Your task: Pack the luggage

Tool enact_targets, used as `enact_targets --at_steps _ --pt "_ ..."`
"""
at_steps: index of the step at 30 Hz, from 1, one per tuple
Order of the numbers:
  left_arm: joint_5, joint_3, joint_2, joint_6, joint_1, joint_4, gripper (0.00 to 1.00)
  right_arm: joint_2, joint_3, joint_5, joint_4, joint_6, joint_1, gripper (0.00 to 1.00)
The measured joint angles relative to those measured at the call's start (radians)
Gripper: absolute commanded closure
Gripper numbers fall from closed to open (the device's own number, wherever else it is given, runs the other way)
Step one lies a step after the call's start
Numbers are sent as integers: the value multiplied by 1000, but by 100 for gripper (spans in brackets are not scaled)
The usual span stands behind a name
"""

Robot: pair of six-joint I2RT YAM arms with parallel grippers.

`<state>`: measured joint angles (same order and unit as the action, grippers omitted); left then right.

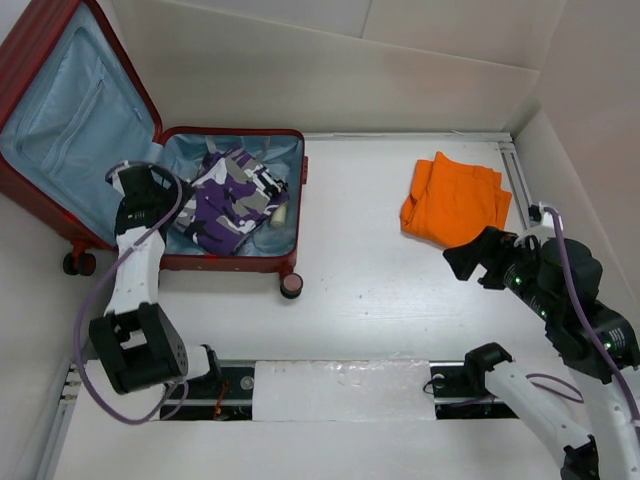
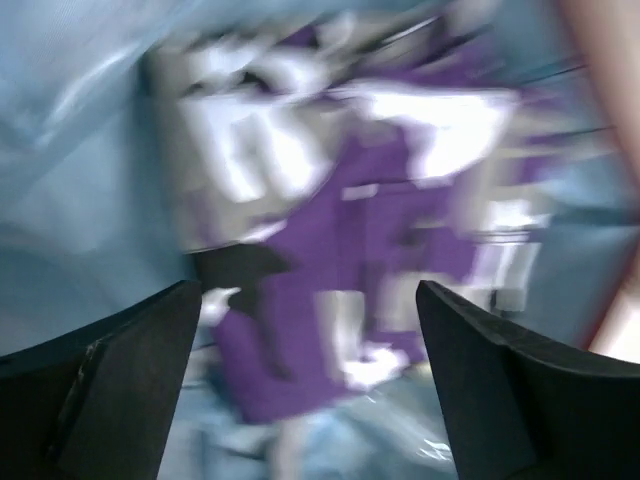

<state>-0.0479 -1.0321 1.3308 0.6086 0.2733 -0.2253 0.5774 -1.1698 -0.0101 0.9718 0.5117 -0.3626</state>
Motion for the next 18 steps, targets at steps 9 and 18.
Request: enact_targets --at_steps 9,18 --pt "145 -392 -16 -8 -533 30 14 80 8 -37 -1 5 0 12" --pt "168 -719 581 13 -1137 -3 15 164 -39 -185 29 32 0 34"
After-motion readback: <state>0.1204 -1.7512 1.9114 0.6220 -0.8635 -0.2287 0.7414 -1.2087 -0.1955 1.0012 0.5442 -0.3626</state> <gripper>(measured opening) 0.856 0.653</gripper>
